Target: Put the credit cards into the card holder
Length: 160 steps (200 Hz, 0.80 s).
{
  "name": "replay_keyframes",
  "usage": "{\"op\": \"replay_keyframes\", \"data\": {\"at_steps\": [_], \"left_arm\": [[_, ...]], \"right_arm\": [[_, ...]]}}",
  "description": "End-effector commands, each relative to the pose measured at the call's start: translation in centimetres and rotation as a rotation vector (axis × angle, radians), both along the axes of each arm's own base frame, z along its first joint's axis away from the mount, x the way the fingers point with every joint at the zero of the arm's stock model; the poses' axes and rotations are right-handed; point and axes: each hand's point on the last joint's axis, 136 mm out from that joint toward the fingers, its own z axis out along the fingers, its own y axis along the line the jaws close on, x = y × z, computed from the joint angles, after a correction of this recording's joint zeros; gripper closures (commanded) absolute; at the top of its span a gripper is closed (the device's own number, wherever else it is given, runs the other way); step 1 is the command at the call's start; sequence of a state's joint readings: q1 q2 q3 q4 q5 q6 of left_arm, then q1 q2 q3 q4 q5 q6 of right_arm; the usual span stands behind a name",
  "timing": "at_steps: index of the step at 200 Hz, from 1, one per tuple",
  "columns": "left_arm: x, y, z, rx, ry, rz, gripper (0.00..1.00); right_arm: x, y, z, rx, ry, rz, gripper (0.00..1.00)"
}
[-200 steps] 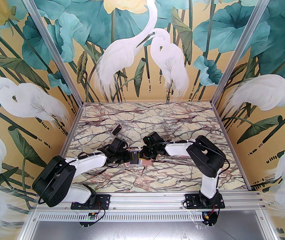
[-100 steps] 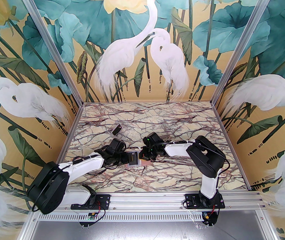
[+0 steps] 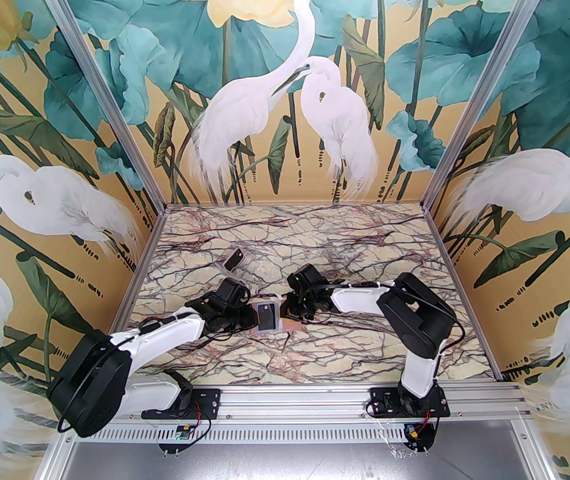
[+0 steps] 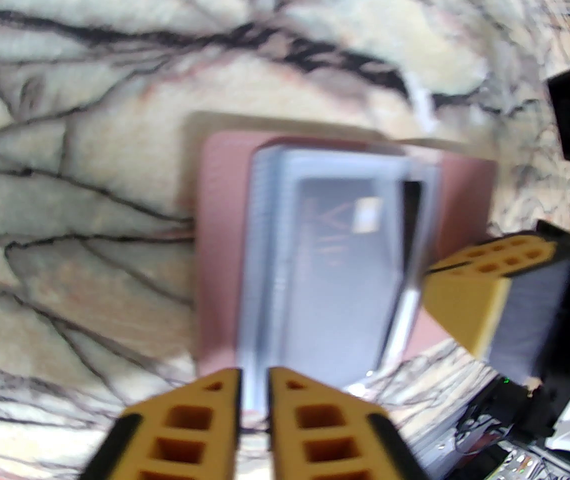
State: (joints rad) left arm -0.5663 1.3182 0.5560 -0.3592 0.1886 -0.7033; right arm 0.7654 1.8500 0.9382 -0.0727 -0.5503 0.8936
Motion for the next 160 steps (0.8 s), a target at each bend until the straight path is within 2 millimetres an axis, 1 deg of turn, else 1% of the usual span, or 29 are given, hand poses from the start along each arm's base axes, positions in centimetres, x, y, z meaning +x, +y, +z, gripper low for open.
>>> {"op": "replay_keyframes", "data": {"at_steps": [1,16,76,117,143,160], "left_arm": [[-0.1,0.5,-0.9,0.024,0.019,0.013,0.92],[-0.1,0.7,-1.1,0.037,0.029,0.016,0.95],[-0.3,0.9,-2.2,0.056,0.053,0.018,1.00],[-0.5,0.9,-2.6,0.048,0.059,0.021,1.00],[-0.5,0.8,-2.7,0.043,0.062,0.021,1.00],[-0.5,0.7,-2.7,0.042,0.064,0.019,1.00]], "right_arm": [[-0.1,0.7,0.5,0.006,-0.012,0.028,1.00],[-0.2,0.9,0.2,0.004,-0.008,0.034,1.00],[-0.3,1.3,-0.8,-0.012,0.012,0.045,1.00],[-0.6,1.1,-1.7,-0.025,0.026,0.044,1.00],[-0.9,0.6,-2.6,-0.057,0.041,0.041,1.00],[-0.9,0.5,-2.6,-0.057,0.038,0.036,1.00]]}}
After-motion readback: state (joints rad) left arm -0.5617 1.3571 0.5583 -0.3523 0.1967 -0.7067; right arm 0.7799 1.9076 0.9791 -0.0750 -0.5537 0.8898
